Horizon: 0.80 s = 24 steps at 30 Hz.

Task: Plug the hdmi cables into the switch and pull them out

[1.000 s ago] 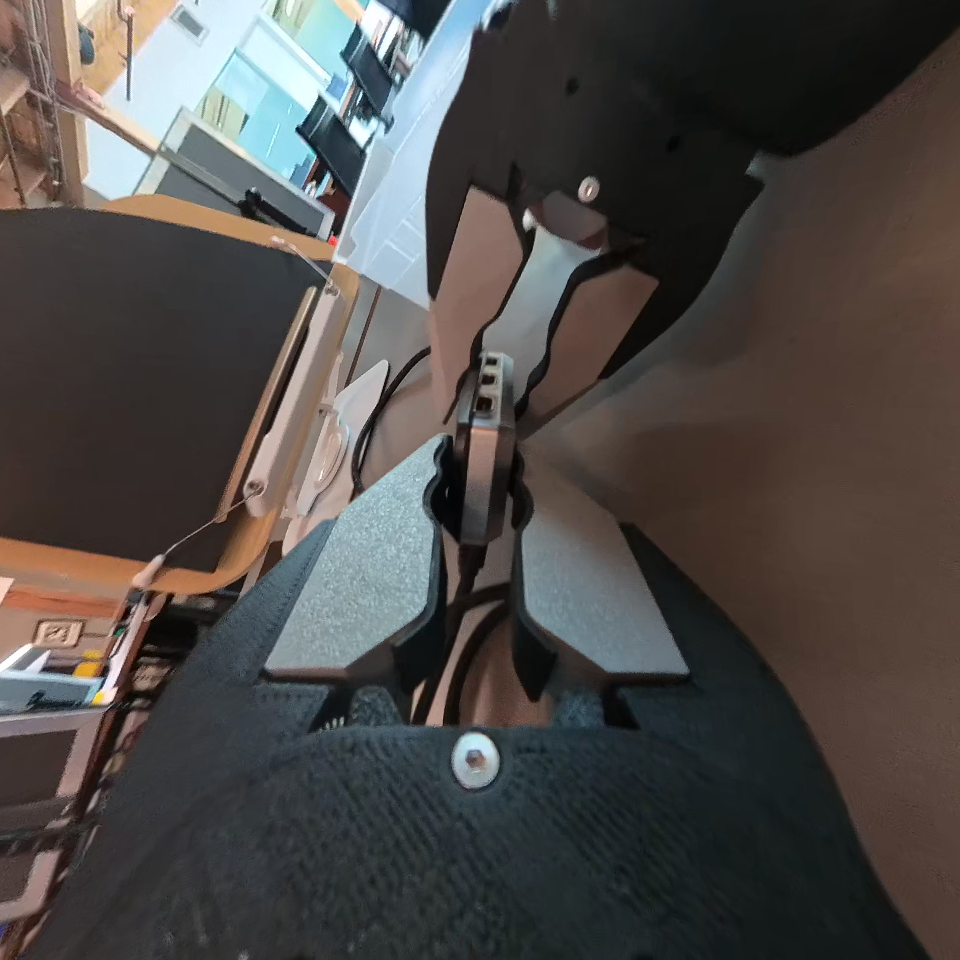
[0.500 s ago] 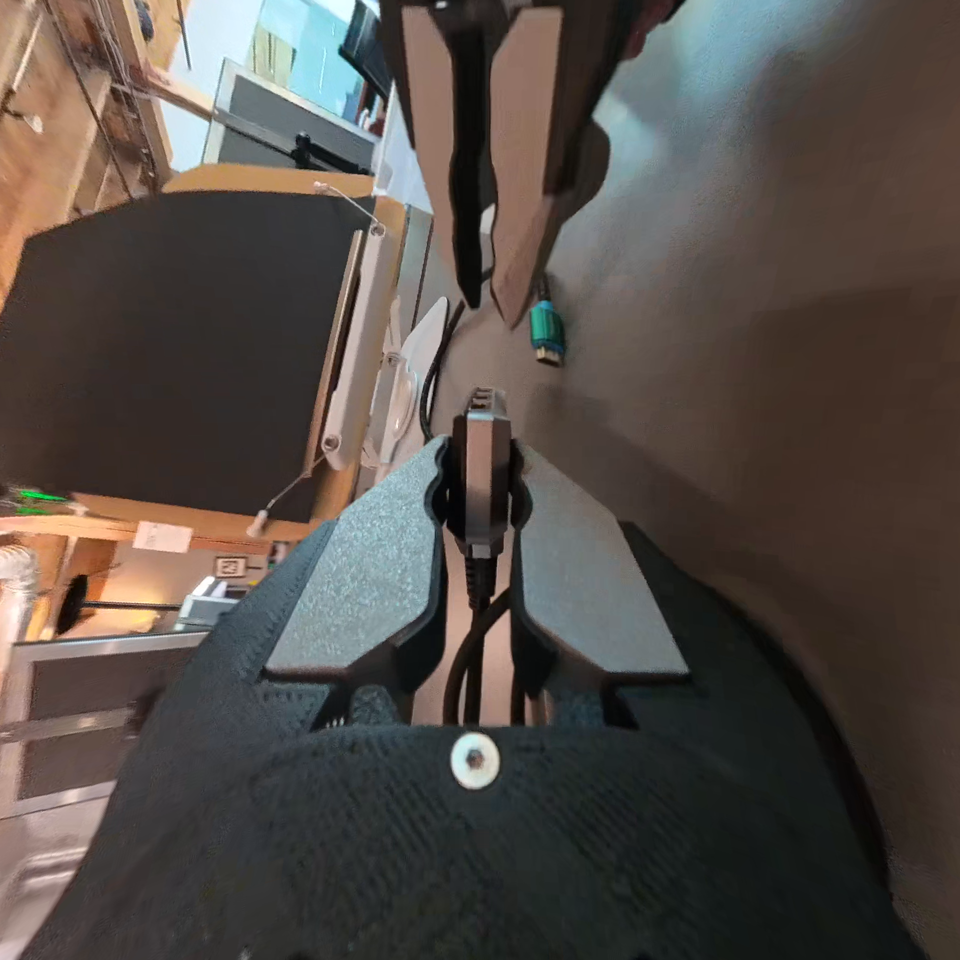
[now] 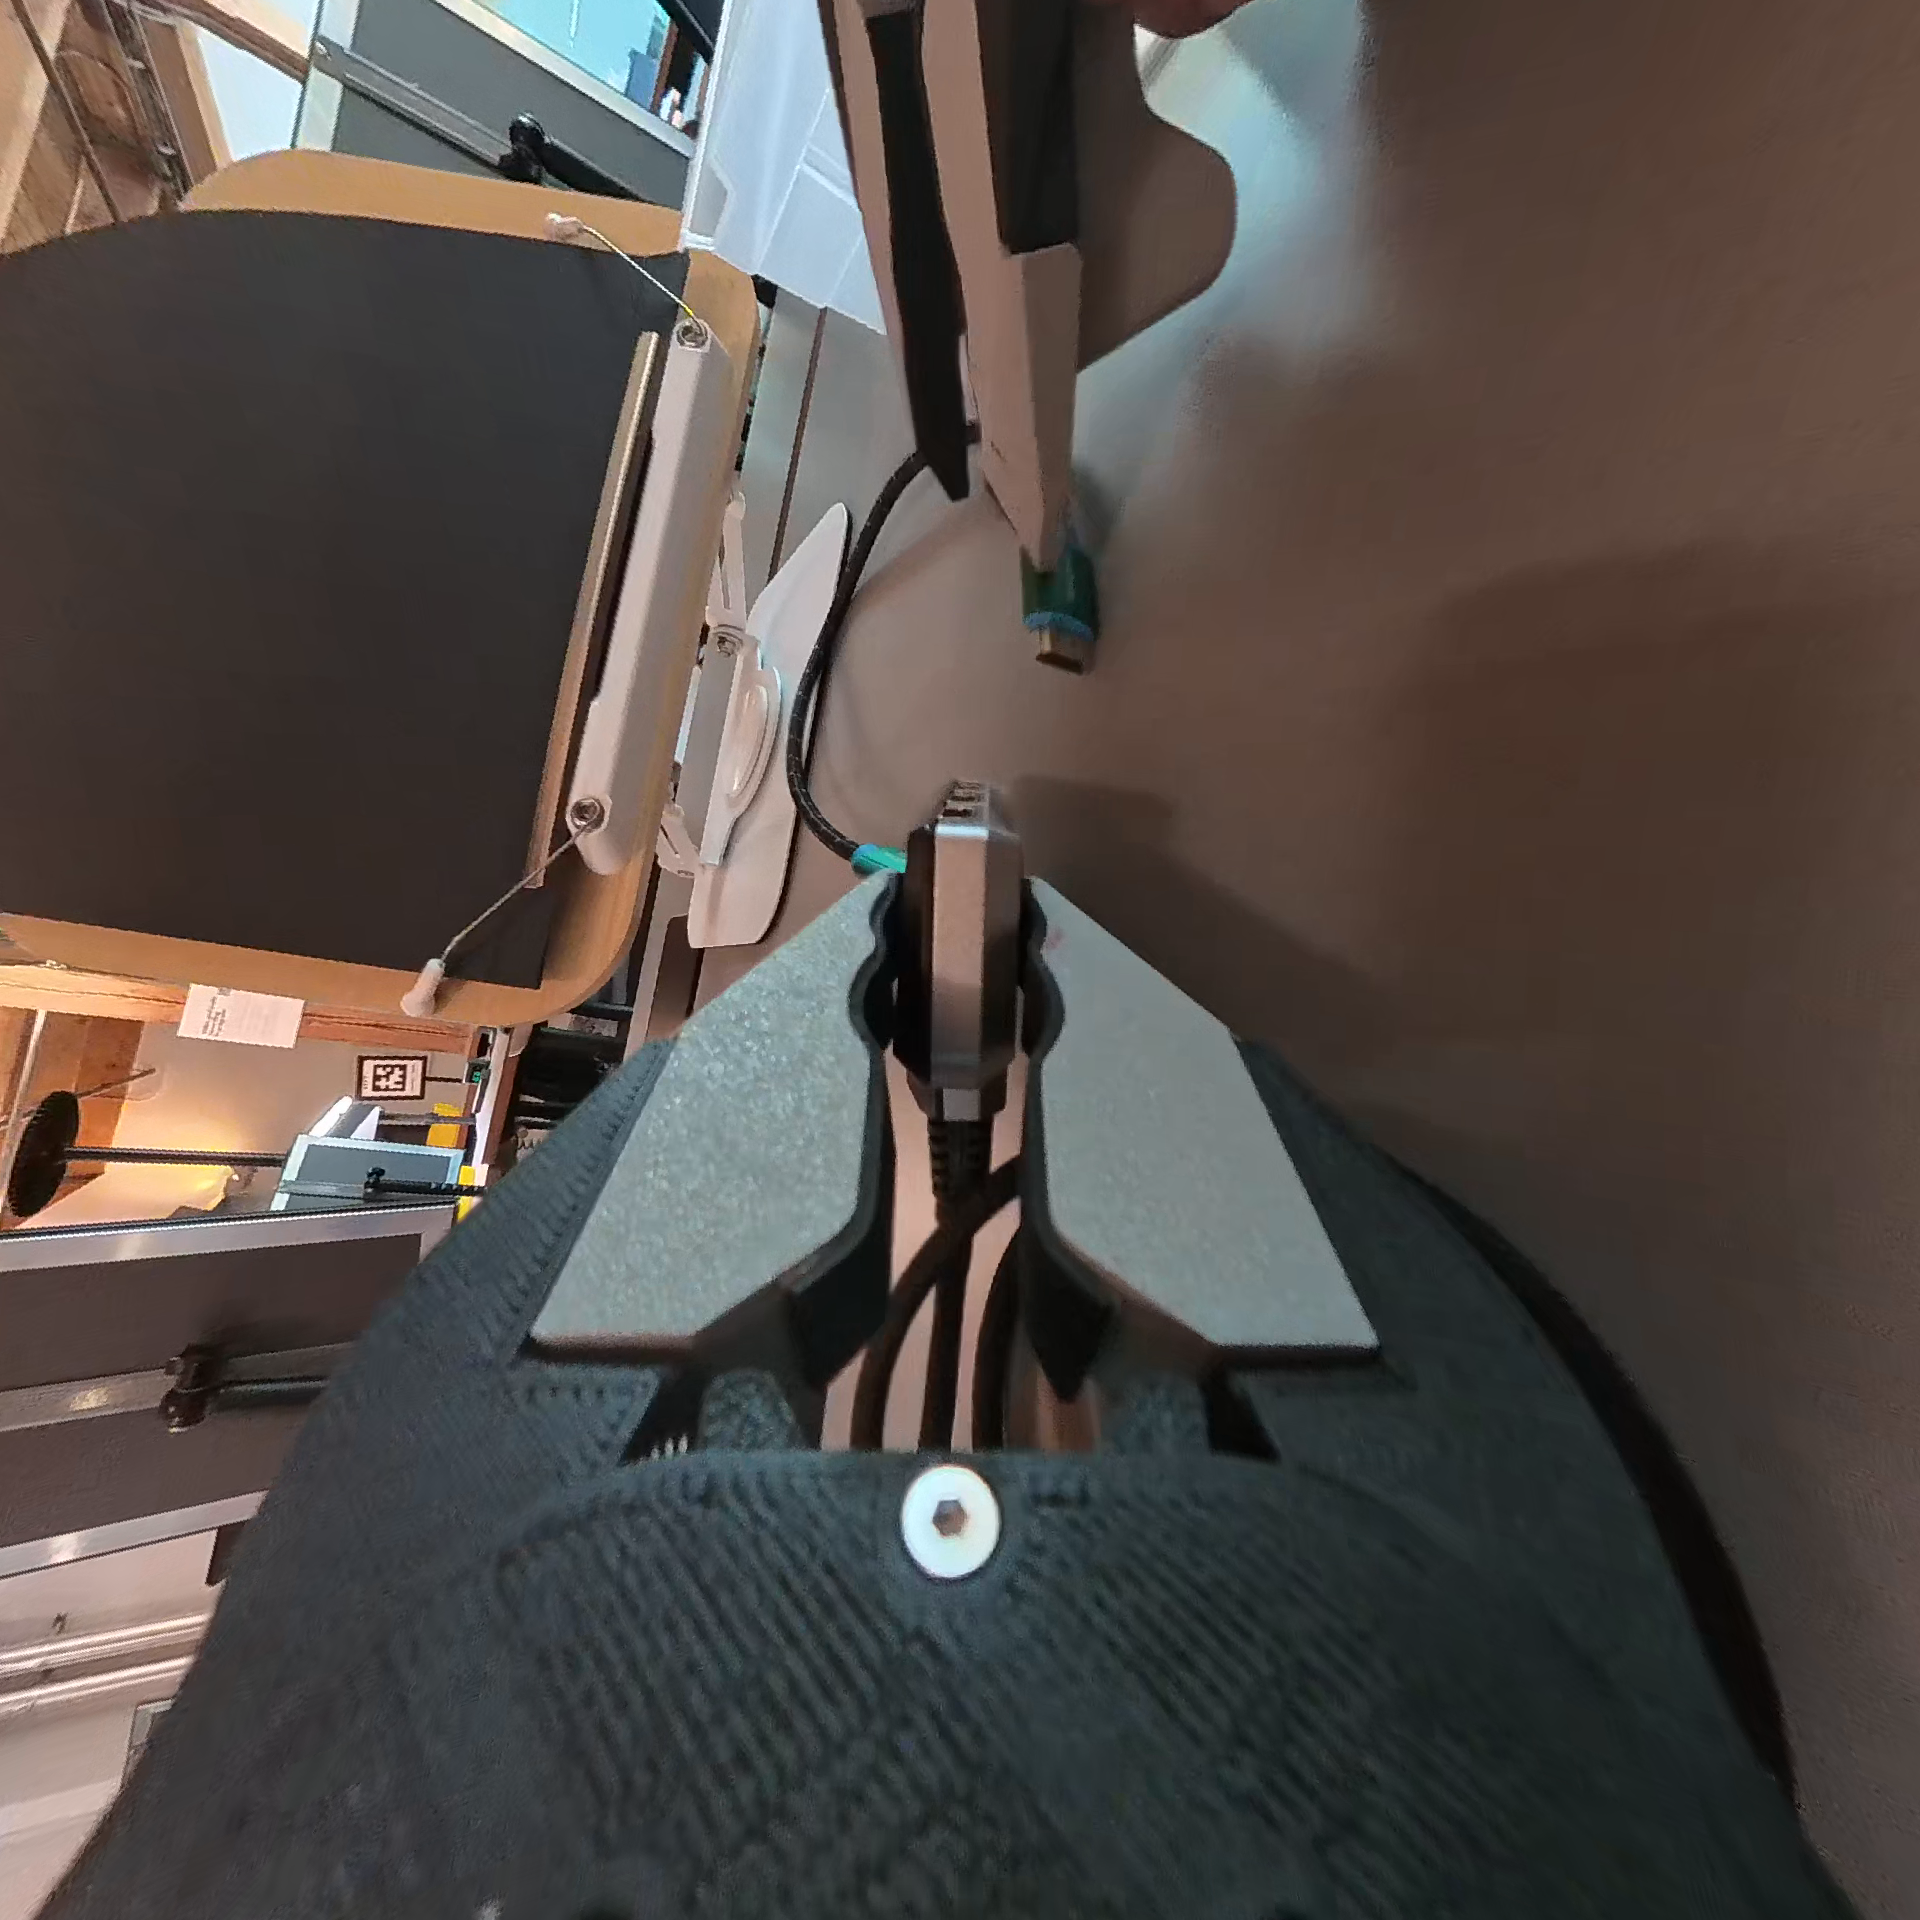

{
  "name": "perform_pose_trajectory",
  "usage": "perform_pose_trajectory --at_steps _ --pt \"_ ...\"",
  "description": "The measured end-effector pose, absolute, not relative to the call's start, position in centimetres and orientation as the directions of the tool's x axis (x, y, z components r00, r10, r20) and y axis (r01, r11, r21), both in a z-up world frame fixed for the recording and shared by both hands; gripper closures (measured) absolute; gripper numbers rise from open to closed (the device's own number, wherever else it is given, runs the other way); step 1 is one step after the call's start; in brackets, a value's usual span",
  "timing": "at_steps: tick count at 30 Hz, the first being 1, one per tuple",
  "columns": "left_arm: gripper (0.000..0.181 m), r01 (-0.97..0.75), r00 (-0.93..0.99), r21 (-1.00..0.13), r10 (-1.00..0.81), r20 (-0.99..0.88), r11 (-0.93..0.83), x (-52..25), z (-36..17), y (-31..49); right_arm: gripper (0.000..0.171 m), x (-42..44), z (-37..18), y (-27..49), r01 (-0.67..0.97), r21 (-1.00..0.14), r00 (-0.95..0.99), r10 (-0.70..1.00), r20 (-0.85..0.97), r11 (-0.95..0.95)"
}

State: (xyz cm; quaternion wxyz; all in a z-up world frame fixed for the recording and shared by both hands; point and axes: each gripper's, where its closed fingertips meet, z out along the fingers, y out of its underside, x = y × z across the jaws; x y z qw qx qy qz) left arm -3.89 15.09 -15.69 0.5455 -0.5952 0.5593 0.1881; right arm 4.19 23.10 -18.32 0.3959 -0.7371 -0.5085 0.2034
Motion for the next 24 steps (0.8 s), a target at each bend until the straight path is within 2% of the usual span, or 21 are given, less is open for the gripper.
perform_pose_trajectory --at_steps 1,2,5,9,12,16,24 --pt "0.162 -0.873 0.302 -0.437 -0.462 -0.834 0.217 -4.0 -15.8 15.1 0.115 4.3 -18.7 23.0 0.604 -0.777 0.393 0.915 0.095 -0.179" --pt "0.162 -0.875 0.301 -0.434 -0.461 -0.835 0.216 -4.0 -15.9 15.2 0.118 4.4 -19.1 22.8 0.624 -0.759 0.38 0.921 0.089 -0.184" --pt "0.162 -0.874 0.309 -0.439 -0.462 -0.831 0.206 -4.3 -15.9 15.3 0.145 4.3 -19.9 21.2 0.668 -0.727 0.313 0.946 0.079 -0.16" --pt "0.162 -0.883 0.339 -0.444 -0.445 -0.829 0.155 -5.3 -15.8 15.9 0.155 3.8 -19.7 19.3 0.695 -0.717 0.231 0.96 0.16 -0.048" --pt "0.162 -0.888 0.36 -0.444 -0.421 -0.832 0.118 -6.2 -15.6 16.4 0.161 2.8 -19.5 16.2 0.691 -0.721 0.078 0.986 0.15 0.055" --pt "0.162 -0.88 0.414 -0.468 -0.356 -0.838 0.078 -7.4 -14.5 17.0 0.156 1.8 -17.5 13.2 0.606 -0.785 -0.046 0.992 0.121 0.124" --pt "0.162 -0.842 0.503 -0.538 -0.304 -0.809 0.04 -8.8 -13.3 17.5 0.154 2.6 -16.2 17.0 0.564 -0.826 0.148 0.981 0.124 0.019"
